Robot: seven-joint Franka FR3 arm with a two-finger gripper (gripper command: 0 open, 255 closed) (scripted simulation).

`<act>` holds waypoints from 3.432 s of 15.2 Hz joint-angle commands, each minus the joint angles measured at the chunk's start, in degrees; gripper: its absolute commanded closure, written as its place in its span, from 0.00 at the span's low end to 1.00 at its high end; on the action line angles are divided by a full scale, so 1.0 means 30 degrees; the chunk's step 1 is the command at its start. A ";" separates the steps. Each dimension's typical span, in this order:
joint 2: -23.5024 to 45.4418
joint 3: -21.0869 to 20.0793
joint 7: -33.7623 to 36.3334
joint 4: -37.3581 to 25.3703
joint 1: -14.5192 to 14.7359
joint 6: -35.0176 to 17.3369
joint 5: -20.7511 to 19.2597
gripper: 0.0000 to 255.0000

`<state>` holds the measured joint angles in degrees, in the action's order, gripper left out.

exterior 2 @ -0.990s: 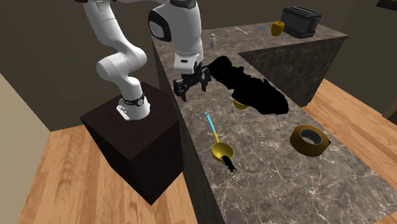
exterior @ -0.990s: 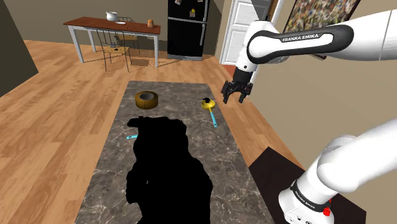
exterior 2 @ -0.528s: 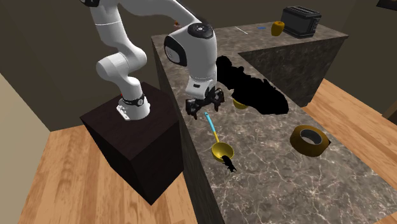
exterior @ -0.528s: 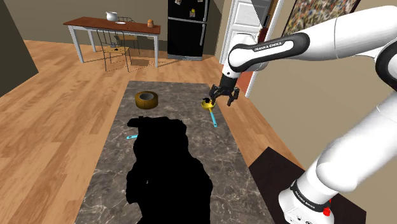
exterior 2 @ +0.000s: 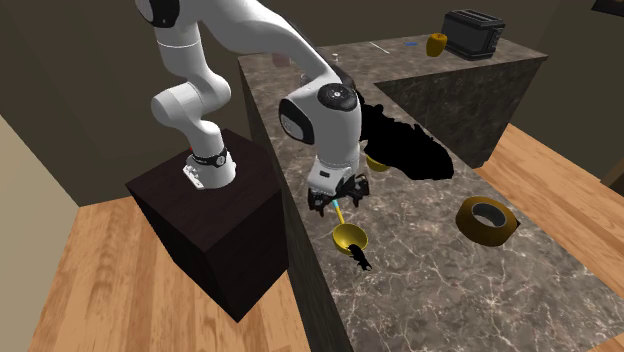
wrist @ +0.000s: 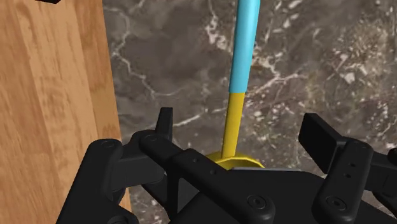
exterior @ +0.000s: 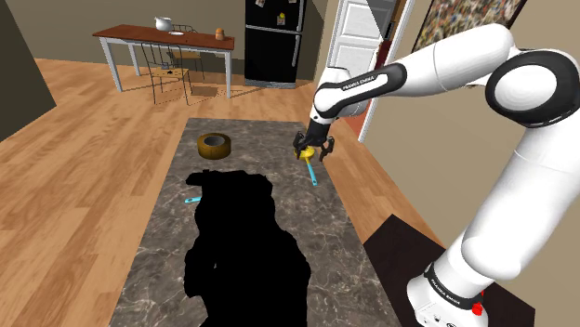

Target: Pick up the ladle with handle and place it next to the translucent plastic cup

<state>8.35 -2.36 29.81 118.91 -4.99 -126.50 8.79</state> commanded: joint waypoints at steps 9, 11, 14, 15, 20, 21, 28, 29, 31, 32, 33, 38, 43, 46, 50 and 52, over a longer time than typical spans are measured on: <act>0.1016 -0.0074 -0.0015 0.0514 0.0093 -0.1551 0.0126 0.00; 0.1016 -0.0074 -0.0015 0.0514 0.0093 -0.1551 0.0126 0.00; 0.1016 -0.0074 -0.0015 0.0511 0.0092 -0.1547 0.0125 1.00; 0.1016 -0.0074 -0.0015 0.0511 0.0092 -0.1547 0.0125 1.00; 0.1016 -0.0074 -0.0015 0.0512 0.0092 -0.1547 0.0125 1.00; 0.1017 -0.0073 -0.0015 0.0510 0.0092 -0.1547 0.0125 1.00; 0.0289 -0.0048 0.0160 0.0081 0.0082 -0.0397 0.0022 1.00; 0.0154 -0.0043 0.0194 -0.0018 0.0079 -0.0164 0.0003 1.00; -0.0107 -0.0034 0.0261 -0.0229 0.0073 0.0303 -0.0034 1.00; -0.0231 -0.0029 0.0294 -0.0341 0.0071 0.0538 -0.0052 1.00; -0.0353 -0.0025 0.0326 -0.0456 0.0067 0.0774 -0.0070 1.00; -0.0906 -0.0006 0.0486 -0.1097 0.0052 0.1960 -0.0152 1.00; -0.1367 0.0012 0.0640 -0.1842 0.0036 0.3159 -0.0225 1.00; -0.1599 0.0022 0.0731 -0.2339 0.0026 0.3884 -0.0264 1.00; -0.1855 0.0034 0.0849 -0.3063 0.0013 0.4858 -0.0311 1.00; -0.1960 0.0040 0.0907 -0.3451 0.0007 0.5348 -0.0332 1.00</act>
<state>2.65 -2.28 32.48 109.17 -4.93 -111.27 7.82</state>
